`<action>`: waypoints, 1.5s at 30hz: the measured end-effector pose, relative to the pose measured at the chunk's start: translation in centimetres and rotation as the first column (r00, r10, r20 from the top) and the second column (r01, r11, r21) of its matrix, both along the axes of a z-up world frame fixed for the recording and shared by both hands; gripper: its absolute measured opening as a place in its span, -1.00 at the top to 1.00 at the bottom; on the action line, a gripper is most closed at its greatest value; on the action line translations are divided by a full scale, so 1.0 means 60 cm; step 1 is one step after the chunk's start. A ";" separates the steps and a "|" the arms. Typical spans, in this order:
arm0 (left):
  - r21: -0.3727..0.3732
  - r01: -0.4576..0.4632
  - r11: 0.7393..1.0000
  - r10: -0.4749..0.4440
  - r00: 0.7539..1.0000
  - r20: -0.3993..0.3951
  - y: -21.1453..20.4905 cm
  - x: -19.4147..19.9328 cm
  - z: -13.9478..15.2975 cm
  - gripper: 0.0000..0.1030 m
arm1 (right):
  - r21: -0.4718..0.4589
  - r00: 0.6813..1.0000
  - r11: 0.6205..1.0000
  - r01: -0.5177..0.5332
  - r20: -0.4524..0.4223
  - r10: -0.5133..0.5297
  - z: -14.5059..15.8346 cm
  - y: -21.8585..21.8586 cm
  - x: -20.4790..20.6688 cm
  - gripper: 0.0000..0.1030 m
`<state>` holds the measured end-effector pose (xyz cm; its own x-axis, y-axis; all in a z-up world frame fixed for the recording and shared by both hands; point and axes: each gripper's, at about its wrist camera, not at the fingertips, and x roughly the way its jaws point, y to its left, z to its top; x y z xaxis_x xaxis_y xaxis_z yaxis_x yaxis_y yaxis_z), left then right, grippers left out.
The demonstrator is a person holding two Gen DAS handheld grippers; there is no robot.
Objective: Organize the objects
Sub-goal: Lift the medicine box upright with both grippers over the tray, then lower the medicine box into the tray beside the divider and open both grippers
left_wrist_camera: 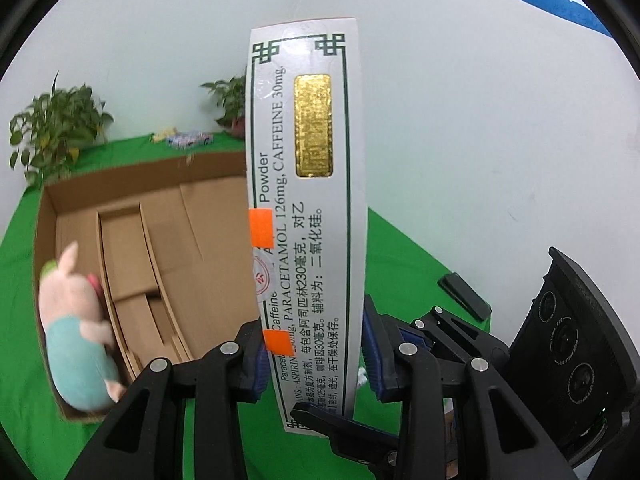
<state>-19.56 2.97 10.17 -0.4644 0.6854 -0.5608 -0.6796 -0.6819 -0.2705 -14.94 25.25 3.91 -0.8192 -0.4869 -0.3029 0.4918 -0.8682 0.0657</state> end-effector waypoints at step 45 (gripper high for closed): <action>-0.029 -0.103 0.994 0.105 0.888 0.447 0.010 -0.305 -0.281 0.34 | -0.013 0.781 0.999 -0.035 0.624 0.035 -0.154 -0.013 -0.246 -0.23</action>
<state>-37.84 3.59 -6.69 -0.2319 0.6438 -0.7292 -0.4120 -0.7441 -0.5260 -29.69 24.49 -5.30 -0.4336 -0.5119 -0.7415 0.3730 -0.8511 0.3695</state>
